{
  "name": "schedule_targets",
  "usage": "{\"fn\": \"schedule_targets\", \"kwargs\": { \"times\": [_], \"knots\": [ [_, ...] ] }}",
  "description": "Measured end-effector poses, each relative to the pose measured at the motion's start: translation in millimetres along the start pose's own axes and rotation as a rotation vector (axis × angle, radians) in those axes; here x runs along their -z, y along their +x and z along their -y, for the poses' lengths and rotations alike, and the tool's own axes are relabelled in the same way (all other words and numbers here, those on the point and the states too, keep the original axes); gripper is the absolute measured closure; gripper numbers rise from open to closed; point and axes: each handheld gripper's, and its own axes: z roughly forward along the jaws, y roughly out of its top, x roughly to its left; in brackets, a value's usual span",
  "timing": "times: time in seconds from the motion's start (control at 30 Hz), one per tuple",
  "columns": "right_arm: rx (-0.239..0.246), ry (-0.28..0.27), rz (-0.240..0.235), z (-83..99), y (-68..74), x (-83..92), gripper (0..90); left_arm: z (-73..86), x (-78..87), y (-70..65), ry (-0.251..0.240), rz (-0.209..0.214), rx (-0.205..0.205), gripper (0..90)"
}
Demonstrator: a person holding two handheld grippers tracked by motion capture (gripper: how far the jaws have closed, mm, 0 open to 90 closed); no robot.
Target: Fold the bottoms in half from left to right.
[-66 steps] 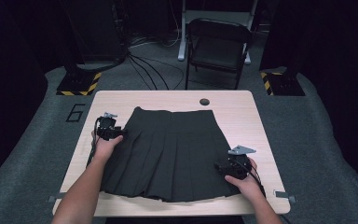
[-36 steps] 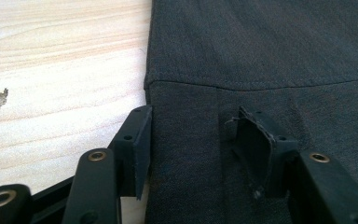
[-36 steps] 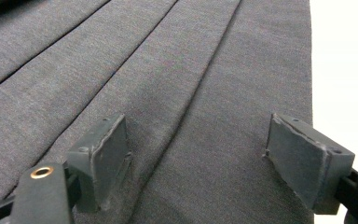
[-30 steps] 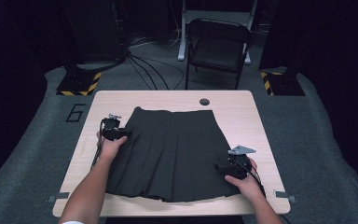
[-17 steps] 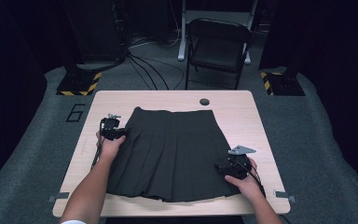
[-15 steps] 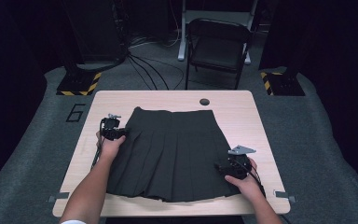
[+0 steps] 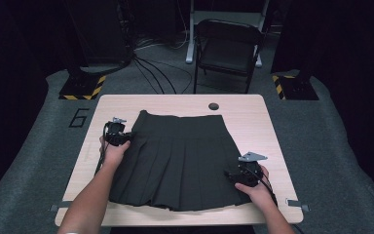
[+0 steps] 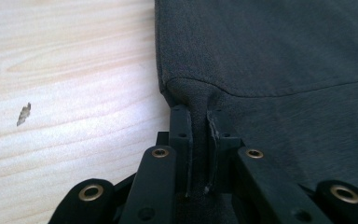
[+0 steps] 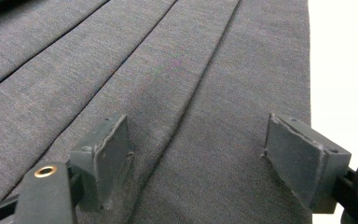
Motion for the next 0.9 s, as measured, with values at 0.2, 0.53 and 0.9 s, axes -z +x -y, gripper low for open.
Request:
{"fn": "schedule_targets", "kwargs": {
  "times": [0.2,0.53,0.9],
  "knots": [
    [0.000,0.000,0.001,0.0,0.1,-0.1,21.3,-3.8,9.7,-5.5,-0.038,0.023,0.011,82.1],
    [-0.001,-0.002,-0.001,0.1,-0.2,0.0,21.2,-27.5,37.3,-37.8,-0.076,0.092,-0.093,82.2],
    [-0.002,-0.005,0.000,0.2,-0.2,0.0,21.2,-53.8,51.7,-70.5,-0.070,0.137,-0.201,82.2]
  ]
}}
